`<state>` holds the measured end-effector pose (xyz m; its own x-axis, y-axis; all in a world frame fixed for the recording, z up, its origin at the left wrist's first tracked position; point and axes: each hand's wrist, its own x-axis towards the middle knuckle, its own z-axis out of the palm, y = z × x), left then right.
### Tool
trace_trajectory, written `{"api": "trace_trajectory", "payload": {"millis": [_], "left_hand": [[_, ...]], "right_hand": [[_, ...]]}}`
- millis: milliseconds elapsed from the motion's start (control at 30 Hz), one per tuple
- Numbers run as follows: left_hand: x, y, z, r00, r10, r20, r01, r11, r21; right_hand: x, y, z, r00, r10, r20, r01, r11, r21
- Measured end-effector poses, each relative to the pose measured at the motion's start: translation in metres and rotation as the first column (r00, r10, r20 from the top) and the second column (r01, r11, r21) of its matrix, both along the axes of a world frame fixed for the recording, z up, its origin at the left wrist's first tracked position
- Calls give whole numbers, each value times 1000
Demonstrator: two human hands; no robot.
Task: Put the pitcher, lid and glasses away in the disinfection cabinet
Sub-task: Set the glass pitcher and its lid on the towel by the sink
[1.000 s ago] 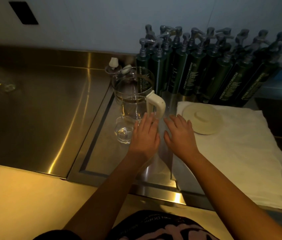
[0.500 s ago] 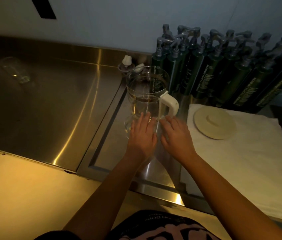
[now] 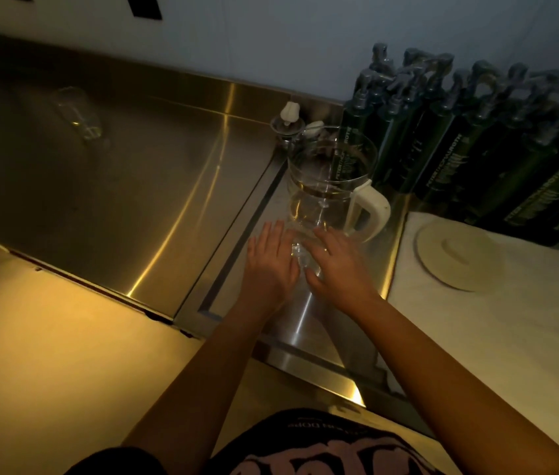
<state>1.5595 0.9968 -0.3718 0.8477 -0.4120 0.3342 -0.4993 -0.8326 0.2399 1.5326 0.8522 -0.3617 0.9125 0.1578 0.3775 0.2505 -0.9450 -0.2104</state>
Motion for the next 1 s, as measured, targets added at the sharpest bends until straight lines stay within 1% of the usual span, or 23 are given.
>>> {"api": "trace_trajectory", "payload": {"millis": [67,233,433,600,700,833,1000], "left_hand": [[1,4,0,999,26,-22,-26,999,-18],[-2,12,-1,995,44,-88,-50,997,-66],[-3,19,-1,993,53,-106,-62,995,-81],[-5,22,-1,991,54,-119,-65,994,-86],[-7,22,0,990,47,-131,-61,993,-100],[-9,23,3,989,43,-138,-58,992,-112],[-10,23,6,990,41,-139,-56,992,-111]], "right_hand": [[2,3,-3,999,32,31,-32,999,-26],[8,7,-11,997,79,14,-78,994,-75],[10,12,-16,988,144,59,-141,989,-44],[15,13,-20,990,131,49,-129,990,-50],[18,13,-23,992,115,53,-110,990,-91],[18,15,-18,993,120,2,-119,987,-106],[20,16,-15,989,120,-85,-125,991,-52]]}}
